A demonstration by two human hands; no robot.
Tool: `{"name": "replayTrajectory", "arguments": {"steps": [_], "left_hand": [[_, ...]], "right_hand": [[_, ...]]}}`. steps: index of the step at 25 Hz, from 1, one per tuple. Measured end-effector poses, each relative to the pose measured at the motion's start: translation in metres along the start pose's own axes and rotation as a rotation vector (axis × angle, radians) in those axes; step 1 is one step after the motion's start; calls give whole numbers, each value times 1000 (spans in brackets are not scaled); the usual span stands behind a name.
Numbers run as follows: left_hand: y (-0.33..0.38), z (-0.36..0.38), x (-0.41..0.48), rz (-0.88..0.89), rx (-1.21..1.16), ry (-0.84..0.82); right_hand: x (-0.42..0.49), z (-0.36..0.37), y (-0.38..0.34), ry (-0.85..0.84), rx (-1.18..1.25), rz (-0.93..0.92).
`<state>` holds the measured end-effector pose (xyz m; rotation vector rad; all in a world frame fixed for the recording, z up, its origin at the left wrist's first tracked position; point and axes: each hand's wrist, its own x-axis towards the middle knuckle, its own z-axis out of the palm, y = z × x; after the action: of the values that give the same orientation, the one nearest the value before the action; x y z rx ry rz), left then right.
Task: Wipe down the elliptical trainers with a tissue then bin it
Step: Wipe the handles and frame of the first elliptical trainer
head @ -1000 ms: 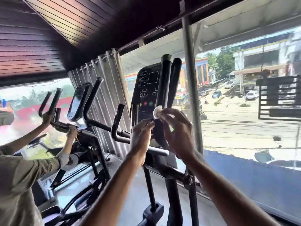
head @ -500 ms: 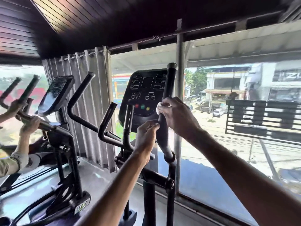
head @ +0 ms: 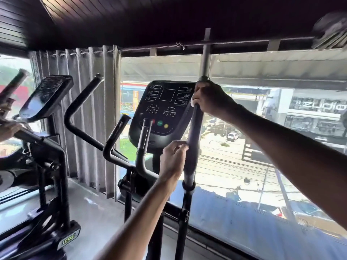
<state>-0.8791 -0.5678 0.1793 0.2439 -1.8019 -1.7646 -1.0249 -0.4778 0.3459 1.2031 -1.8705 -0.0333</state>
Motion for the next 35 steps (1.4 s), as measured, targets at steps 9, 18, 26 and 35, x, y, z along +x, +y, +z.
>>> {"name": "replayTrajectory", "arguments": {"steps": [9,18,26,35], "left_hand": [[-8,-6,2,-32,-91,-58],[2,1,8,2,-82,-24],[12,18,14,105,-112,58],[6,8,17,116,-35,-21]], "right_hand": [[-54,-11,-70,-130,69,-201],[-53,-13,-48,-49,69,-294],[1,-8,25,38,44,-232],[2,5,31,237,200,135]]}}
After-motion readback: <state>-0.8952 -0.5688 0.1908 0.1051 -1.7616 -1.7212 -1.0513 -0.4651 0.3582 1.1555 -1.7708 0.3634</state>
